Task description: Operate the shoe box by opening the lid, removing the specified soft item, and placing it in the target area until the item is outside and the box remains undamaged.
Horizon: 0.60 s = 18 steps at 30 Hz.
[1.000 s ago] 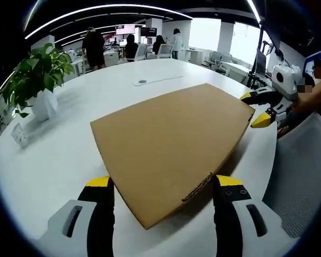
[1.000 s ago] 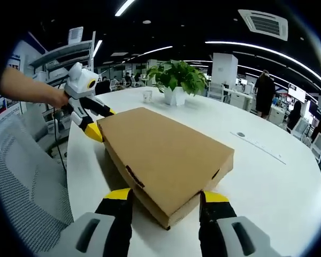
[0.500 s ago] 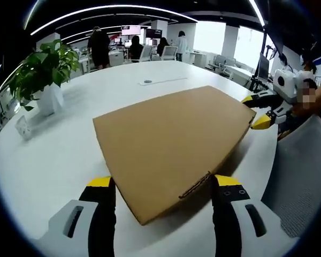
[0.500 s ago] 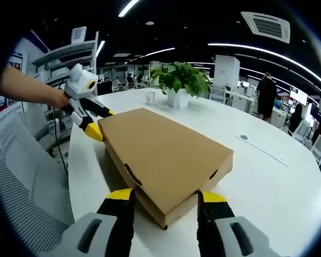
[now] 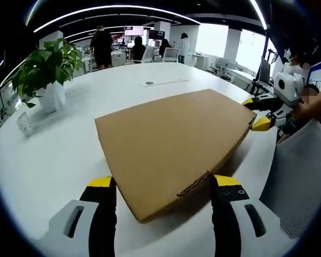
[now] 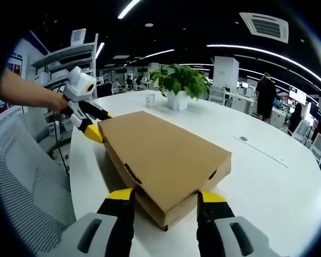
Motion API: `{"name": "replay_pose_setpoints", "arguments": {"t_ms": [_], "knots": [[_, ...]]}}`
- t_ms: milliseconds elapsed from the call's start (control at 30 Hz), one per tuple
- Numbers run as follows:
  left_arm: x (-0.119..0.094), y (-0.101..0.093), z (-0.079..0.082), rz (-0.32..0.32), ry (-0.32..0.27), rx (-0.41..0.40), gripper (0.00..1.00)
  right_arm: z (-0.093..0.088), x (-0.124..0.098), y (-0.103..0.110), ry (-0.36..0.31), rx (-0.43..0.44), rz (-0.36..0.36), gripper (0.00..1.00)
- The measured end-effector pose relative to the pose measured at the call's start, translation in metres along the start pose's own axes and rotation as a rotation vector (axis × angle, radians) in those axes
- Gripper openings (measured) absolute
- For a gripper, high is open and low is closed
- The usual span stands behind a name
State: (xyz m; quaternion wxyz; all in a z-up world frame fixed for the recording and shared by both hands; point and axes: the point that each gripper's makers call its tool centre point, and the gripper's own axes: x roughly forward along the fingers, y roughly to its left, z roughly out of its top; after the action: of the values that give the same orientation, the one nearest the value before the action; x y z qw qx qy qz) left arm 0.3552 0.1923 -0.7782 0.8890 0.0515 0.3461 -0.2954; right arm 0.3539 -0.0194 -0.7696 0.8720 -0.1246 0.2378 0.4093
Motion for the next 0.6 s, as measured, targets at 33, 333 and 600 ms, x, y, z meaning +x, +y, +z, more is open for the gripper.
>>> {"name": "replay_pose_setpoints", "arguments": {"t_ms": [33, 333, 600], "knots": [[-0.001, 0.0, 0.001, 0.0, -0.002, -0.003, 0.74, 0.001, -0.001, 0.0, -0.002, 0.001, 0.0, 0.43], [-0.008, -0.004, 0.009, 0.008, -0.03, -0.021, 0.75, 0.013, -0.008, -0.001, -0.031, 0.014, 0.004, 0.44], [-0.015, -0.006, 0.019, 0.009, -0.079, -0.041, 0.77, 0.023, -0.013, -0.001, -0.055, 0.014, 0.006, 0.45]]}}
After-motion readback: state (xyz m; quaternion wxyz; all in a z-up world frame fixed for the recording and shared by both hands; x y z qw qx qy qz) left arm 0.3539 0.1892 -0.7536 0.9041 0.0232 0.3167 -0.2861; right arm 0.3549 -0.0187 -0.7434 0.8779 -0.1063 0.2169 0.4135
